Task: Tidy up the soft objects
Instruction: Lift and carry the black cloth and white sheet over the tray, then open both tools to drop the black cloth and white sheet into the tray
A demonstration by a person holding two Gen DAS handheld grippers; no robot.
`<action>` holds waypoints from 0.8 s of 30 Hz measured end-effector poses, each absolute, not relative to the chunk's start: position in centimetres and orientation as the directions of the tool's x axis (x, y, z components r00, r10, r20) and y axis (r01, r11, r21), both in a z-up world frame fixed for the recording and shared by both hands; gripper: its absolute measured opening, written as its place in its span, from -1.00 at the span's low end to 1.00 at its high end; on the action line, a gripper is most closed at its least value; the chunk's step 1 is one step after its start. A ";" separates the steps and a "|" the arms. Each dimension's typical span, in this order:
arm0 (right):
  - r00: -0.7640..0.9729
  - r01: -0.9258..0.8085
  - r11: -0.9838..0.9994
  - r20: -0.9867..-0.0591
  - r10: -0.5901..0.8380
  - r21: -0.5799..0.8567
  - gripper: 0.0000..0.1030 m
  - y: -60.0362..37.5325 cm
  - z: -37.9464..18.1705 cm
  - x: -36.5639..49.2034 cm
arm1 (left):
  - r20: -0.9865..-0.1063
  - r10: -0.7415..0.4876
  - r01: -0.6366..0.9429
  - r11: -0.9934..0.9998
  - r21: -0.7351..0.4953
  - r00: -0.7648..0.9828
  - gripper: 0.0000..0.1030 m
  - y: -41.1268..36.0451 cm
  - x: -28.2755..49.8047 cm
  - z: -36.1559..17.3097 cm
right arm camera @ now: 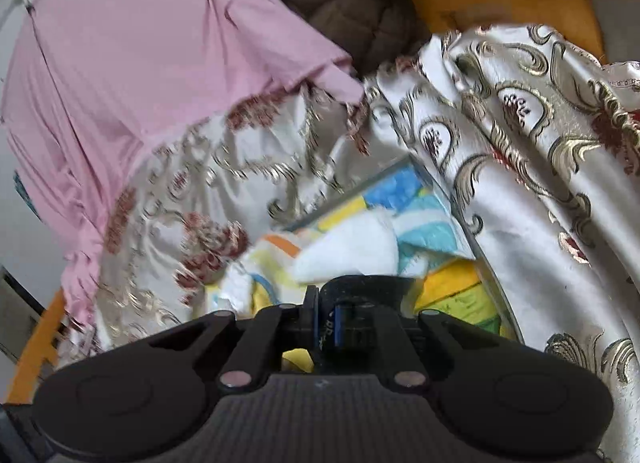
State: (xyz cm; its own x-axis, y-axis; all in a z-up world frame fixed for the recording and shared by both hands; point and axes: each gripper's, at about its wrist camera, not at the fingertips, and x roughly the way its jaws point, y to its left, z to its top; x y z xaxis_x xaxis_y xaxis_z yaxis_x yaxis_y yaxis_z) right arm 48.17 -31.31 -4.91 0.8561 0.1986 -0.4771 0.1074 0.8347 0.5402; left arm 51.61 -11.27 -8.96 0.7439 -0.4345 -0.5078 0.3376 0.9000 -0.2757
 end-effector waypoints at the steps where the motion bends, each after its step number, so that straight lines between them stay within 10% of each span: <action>1: 0.853 0.115 0.845 -0.489 0.186 0.522 -0.82 -31.1 -5.0 48.2 | -0.504 -0.436 0.342 0.900 -0.272 0.746 0.25 -11.2 51.5 -9.1; 24: 0.849 0.129 0.863 -0.505 0.159 0.488 -0.12 -31.8 -5.5 44.6 | -0.492 -0.465 0.353 0.884 -0.307 0.736 0.33 -10.6 52.4 -10.3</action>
